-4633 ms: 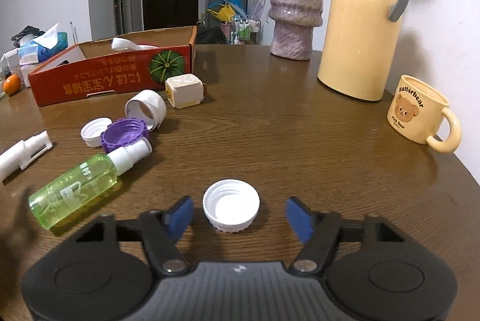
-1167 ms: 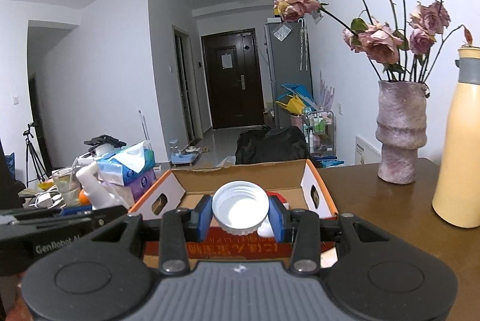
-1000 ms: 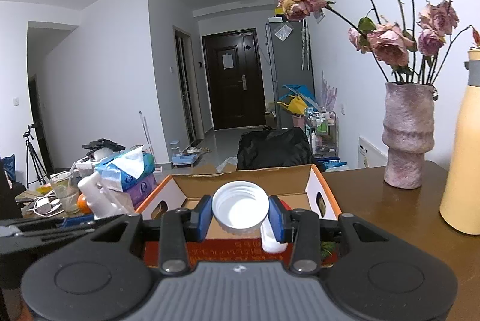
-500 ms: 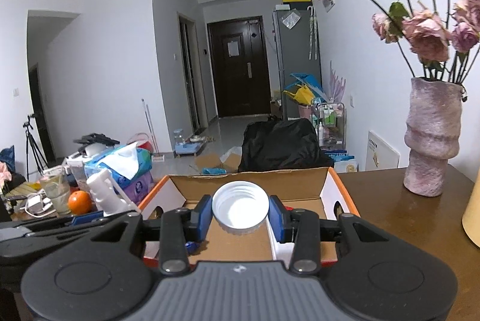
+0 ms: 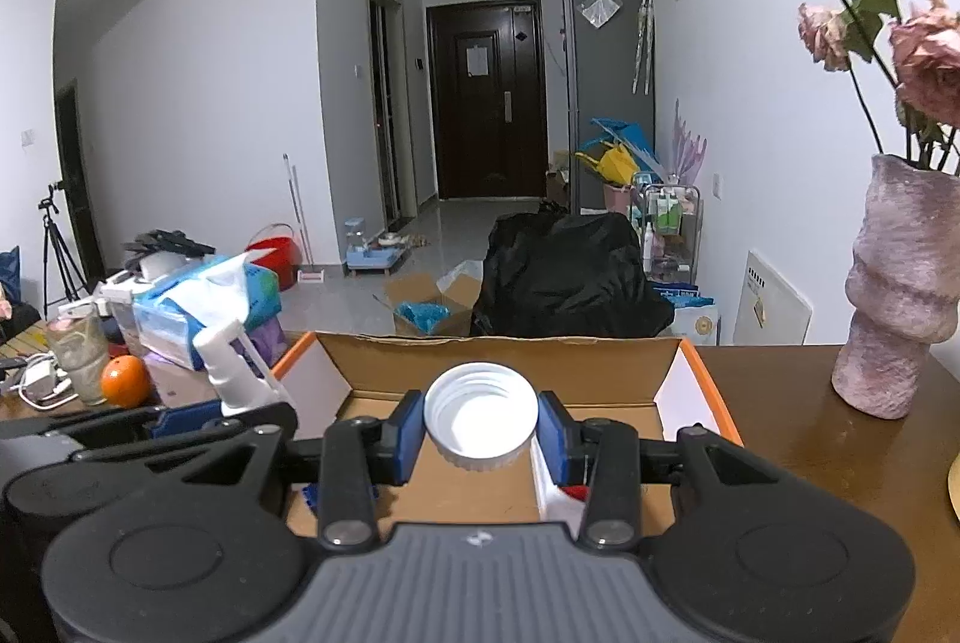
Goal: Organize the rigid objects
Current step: 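Carry the white cap in the right gripper while the left carries the spray bottle over the box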
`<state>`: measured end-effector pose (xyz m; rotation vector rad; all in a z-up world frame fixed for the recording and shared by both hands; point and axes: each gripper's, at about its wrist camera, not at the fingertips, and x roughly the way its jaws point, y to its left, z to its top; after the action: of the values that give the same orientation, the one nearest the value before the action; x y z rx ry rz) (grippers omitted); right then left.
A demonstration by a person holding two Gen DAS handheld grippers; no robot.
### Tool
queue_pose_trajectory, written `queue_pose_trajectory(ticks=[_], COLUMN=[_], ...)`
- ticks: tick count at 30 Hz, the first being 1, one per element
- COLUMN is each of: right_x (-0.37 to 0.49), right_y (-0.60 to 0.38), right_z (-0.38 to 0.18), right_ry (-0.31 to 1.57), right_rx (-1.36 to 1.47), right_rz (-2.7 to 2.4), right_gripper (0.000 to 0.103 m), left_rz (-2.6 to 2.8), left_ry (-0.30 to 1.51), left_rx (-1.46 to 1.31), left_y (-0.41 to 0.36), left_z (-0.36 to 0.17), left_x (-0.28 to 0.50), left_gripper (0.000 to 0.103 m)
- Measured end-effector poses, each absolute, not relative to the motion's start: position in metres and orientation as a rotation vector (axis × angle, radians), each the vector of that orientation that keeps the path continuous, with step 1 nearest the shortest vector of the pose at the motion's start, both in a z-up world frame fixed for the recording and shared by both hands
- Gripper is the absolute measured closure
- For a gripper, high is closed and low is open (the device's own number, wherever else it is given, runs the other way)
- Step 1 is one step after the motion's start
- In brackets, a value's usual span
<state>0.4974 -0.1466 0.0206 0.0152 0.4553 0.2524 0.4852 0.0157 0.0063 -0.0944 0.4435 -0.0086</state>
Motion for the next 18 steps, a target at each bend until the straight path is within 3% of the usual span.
queue_pose_trajectory(ticks=[18], right_x=[0.535], right_y=[-0.141], right_z=[0.003], right_ry=[0.535], right_rx=[-0.017], right_rz=[0.255], right_gripper=[0.064], left_rz=[0.01], left_ry=[0.456], left_rx=[-0.024], left_y=[0.019], left_z=[-0.006], left_x=[0.521], left_gripper=[0.074])
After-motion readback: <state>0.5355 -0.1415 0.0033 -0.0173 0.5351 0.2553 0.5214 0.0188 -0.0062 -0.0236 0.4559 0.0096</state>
